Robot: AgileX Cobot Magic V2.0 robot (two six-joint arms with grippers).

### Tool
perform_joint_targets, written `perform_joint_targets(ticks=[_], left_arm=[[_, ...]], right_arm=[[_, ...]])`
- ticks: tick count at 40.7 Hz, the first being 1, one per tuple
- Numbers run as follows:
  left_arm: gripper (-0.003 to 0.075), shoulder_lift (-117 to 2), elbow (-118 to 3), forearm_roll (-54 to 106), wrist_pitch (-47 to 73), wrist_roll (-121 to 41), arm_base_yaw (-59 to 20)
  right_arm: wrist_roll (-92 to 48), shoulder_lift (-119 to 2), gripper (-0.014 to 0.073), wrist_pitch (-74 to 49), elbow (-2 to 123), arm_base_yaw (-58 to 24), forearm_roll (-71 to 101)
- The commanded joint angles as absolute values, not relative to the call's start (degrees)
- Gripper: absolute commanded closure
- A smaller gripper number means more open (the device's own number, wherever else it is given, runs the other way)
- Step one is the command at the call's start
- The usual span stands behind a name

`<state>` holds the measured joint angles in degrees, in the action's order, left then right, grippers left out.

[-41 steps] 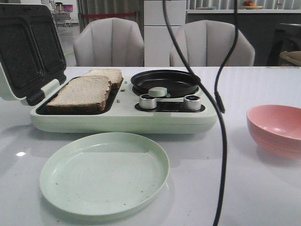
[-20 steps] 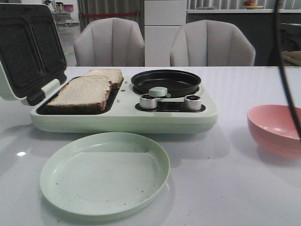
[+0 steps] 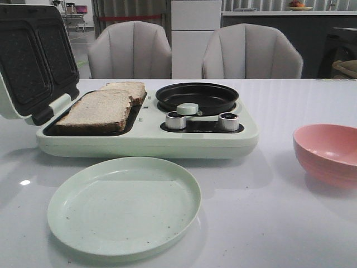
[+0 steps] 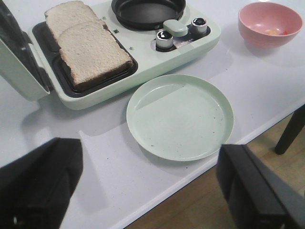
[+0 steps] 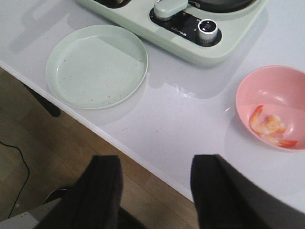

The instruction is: Make breakfast with bread and shrimp

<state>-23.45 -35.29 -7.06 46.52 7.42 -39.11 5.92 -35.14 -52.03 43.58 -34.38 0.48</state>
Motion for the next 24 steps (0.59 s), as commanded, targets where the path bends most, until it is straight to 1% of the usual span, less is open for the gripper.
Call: perform_joint_targets(ticks=[1, 10, 17, 24], left_arm=[[0.0106, -23.93, -37.02, -7.24, 41.96, 7.51, -39.46], [0.0106, -23.93, -37.02, -7.24, 41.96, 7.51, -39.46], [0.0106, -23.93, -37.02, -7.50, 40.21, 7.51, -39.46], [0.0106, -23.93, -37.02, -7.39, 40.21, 7.51, -39.46]], right_arm=[[6.11, -32.05, 0.0153, -48.10, 42.75, -34.33, 0.00], [6.11, -28.90, 0.0153, -48.01, 39.06, -34.33, 0.00], [6.11, -28.90, 0.0153, -50.67, 38.79, -34.33, 0.65], [6.11, -28.90, 0.0153, -50.67, 38.79, -34.33, 0.65]])
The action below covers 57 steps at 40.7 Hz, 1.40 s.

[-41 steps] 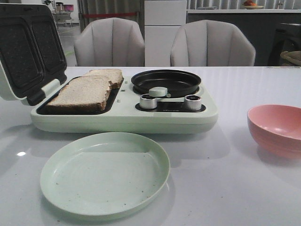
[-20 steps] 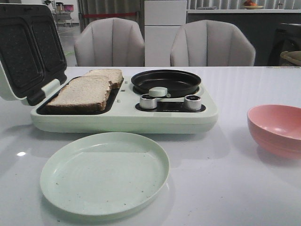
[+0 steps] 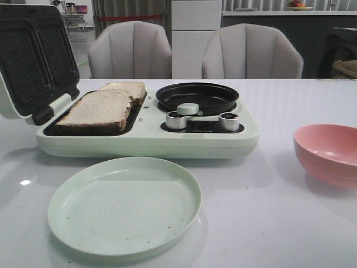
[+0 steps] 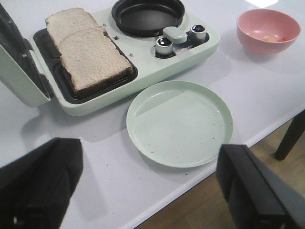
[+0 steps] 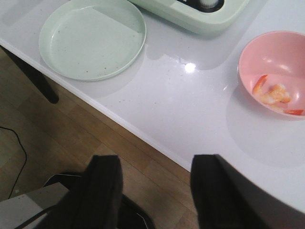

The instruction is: Make breakfast with bread and shrimp

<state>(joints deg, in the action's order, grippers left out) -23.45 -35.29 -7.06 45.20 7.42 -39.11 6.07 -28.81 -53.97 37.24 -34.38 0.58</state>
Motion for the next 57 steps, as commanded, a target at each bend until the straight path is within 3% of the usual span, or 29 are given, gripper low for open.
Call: perform_joint_targets(ticks=[1, 20, 29, 35, 44, 53, 57], left_arm=[[0.0106, -23.93, -37.02, -7.50, 39.90, 7.51, -39.46], [0.0106, -24.29, -37.27, -6.40, 28.03, 7.51, -39.46], [0.0118, -33.68, -41.37, -10.77, 40.38, 7.51, -39.46], [0.0211, -43.78, -44.14, -11.87, 49.85, 7.51, -39.46], [0.0430, -57.29, -47.75, -12.58, 52.16, 8.56, -35.97], [0.0619, -63.79, -53.14, -8.91, 50.18, 7.66, -19.98], [0.0619, -65.33, -55.60, -5.72, 49.00, 3.72, -11.94]], right_arm=[[6.11, -28.90, 0.0153, -50.67, 38.79, -34.33, 0.65], [6.11, -28.90, 0.0153, -50.67, 38.79, -34.33, 0.65], [6.11, -28.90, 0.0153, -50.67, 38.79, -34.33, 0.65], [6.11, -28.90, 0.0153, -50.67, 38.79, -34.33, 0.65], [6.11, -28.90, 0.0153, -50.67, 38.79, -34.33, 0.65], [6.11, -28.90, 0.0153, -50.67, 38.79, -34.33, 0.65], [6.11, -28.90, 0.0153, -50.67, 38.79, -34.33, 0.65]])
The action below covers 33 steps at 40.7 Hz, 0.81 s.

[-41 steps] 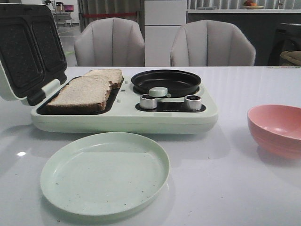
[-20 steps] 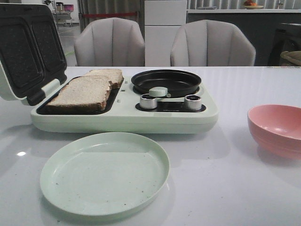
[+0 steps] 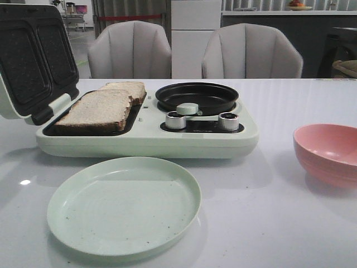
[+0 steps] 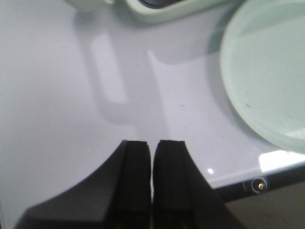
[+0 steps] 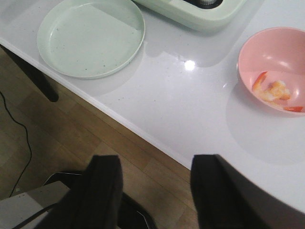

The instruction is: Make breakfast with bread and shrimp

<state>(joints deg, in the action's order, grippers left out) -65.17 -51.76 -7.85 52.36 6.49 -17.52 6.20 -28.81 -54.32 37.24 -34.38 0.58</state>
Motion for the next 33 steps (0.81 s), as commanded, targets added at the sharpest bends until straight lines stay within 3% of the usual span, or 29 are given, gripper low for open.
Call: perform_joint_targets(ticks=[1, 17, 33], left_arm=[[0.0619, -65.89, -56.24, -4.44, 48.64, 2.68, -9.74], [0.0619, -79.32, -68.71, 23.80, 46.44, -15.73, 14.64], [0.0619, -94.00, -84.46, 35.49, 46.33, -19.43, 17.15]], right_arm=[[6.11, -28.90, 0.0153, -50.67, 38.79, -34.33, 0.65], [6.11, -28.90, 0.0153, -50.67, 38.79, -34.33, 0.65], [6.11, -28.90, 0.0153, -50.67, 38.79, -34.33, 0.65]])
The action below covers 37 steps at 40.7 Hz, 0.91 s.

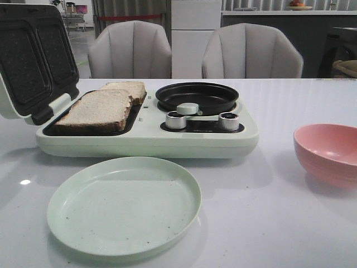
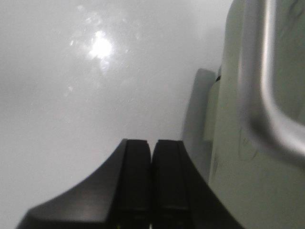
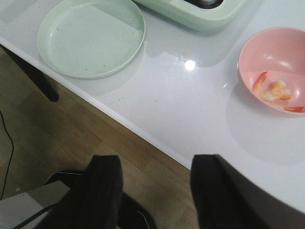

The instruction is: Make breakfast with bread and shrimp

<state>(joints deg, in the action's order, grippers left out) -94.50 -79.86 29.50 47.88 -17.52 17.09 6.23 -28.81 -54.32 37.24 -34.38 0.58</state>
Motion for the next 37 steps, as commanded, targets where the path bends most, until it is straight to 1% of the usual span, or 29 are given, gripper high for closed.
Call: perform_joint_targets(ticks=[1, 7, 11, 17, 28, 37], left_arm=[[0.0619, -94.75, -85.10, 36.69, 46.44, -20.21, 17.15], [0.0619, -97.95, -88.02, 45.11, 48.21, -22.11, 16.85], [0.0619, -98.46, -88.14, 50.84, 48.90, -27.39, 16.16], [0.0619, -98.32, -88.53, 54.44, 49.21, -32.92, 13.83], [0.0619, -97.62, -87.87, 53.30, 52.05, -34.12, 8.45], [0.0619, -90.51, -79.49, 49.90, 45.08, -35.50, 1.72]], right_arm=[[6.11, -28.90, 0.0153, -50.67, 38.79, -34.33, 0.65], [6.11, -28.90, 0.0153, -50.67, 38.79, -34.33, 0.65], [6.11, -28.90, 0.0153, -50.67, 38.79, -34.33, 0.65], [6.11, -28.90, 0.0153, -50.67, 38.79, -34.33, 0.65], [6.11, -28.90, 0.0153, -50.67, 38.79, -34.33, 0.65], [6.11, -28.90, 0.0153, -50.67, 38.79, -34.33, 0.65]])
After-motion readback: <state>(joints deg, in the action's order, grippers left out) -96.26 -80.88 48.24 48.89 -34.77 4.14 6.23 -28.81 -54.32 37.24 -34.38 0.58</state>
